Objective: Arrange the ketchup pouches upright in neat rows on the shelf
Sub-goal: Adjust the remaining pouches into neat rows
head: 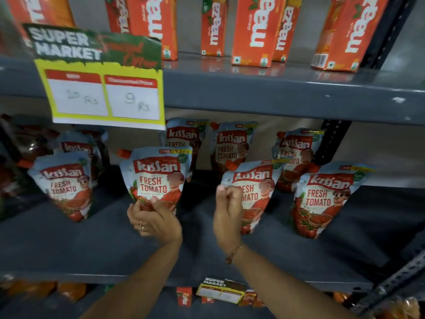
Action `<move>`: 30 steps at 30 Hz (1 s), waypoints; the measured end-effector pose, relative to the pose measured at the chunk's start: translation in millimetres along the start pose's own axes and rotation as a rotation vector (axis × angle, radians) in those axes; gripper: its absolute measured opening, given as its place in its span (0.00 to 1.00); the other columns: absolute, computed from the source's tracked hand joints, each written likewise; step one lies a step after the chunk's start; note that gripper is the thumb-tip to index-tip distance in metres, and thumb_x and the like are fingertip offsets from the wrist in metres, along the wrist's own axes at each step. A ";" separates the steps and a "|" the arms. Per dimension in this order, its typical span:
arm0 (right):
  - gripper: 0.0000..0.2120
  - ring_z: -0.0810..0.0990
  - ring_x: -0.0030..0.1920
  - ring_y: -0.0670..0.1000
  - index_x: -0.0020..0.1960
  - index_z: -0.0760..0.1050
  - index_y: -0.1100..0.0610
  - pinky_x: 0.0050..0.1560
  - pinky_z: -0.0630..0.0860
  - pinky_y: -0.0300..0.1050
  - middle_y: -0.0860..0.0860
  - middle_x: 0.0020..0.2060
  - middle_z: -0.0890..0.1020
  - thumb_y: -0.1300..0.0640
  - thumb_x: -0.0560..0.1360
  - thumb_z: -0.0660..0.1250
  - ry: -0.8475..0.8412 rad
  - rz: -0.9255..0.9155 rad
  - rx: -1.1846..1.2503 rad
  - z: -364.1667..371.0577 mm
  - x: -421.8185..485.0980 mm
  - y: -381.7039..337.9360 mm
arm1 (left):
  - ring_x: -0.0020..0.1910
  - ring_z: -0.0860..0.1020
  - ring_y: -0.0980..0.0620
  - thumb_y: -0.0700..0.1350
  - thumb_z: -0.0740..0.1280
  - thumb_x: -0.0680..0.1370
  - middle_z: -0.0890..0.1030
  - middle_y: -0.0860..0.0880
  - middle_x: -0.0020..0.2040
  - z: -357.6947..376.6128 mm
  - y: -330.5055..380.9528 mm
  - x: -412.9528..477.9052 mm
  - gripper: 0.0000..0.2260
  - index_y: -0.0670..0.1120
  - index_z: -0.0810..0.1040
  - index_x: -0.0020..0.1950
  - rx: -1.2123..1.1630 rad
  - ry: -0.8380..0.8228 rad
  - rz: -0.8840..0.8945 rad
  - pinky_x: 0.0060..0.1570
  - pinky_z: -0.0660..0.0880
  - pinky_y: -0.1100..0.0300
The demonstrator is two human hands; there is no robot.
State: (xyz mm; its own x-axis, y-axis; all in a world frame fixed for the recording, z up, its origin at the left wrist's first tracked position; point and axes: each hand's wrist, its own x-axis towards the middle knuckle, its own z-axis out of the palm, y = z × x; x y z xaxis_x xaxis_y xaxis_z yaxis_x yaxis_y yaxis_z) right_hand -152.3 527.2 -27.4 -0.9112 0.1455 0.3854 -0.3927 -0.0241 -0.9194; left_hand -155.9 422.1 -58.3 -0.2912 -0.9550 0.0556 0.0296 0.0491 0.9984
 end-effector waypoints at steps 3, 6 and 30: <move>0.13 0.67 0.31 0.44 0.35 0.66 0.51 0.35 0.67 0.41 0.48 0.29 0.68 0.55 0.79 0.59 -0.101 0.159 0.068 42.7 11.8 -11.2 | 0.70 0.63 0.38 0.51 0.58 0.79 0.63 0.38 0.73 -13.9 4.3 35.8 0.25 0.37 0.60 0.72 -0.070 -0.046 -0.021 0.70 0.59 0.45; 0.06 0.74 0.44 0.48 0.49 0.72 0.56 0.51 0.71 0.46 0.46 0.38 0.75 0.57 0.80 0.58 -0.079 0.376 0.159 70.3 32.0 -12.5 | 0.66 0.71 0.45 0.53 0.59 0.79 0.71 0.42 0.69 -23.9 14.5 66.3 0.25 0.43 0.62 0.72 -0.113 -0.229 0.004 0.65 0.70 0.49; 0.12 0.80 0.54 0.60 0.56 0.74 0.63 0.38 0.78 0.32 0.61 0.55 0.80 0.61 0.81 0.54 0.035 0.503 0.295 64.3 49.6 -9.4 | 0.39 0.76 0.64 0.54 0.69 0.72 0.78 0.57 0.41 -20.0 26.4 63.4 0.11 0.49 0.74 0.47 0.021 -0.513 0.188 0.36 0.71 0.68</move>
State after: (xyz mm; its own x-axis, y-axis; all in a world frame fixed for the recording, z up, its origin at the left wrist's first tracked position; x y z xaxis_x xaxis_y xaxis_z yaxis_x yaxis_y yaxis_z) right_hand -201.8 471.0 5.5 -0.9919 0.0772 -0.1008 0.0651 -0.3724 -0.9258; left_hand -154.4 357.0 -28.7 -0.7120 -0.6643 0.2276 0.1084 0.2163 0.9703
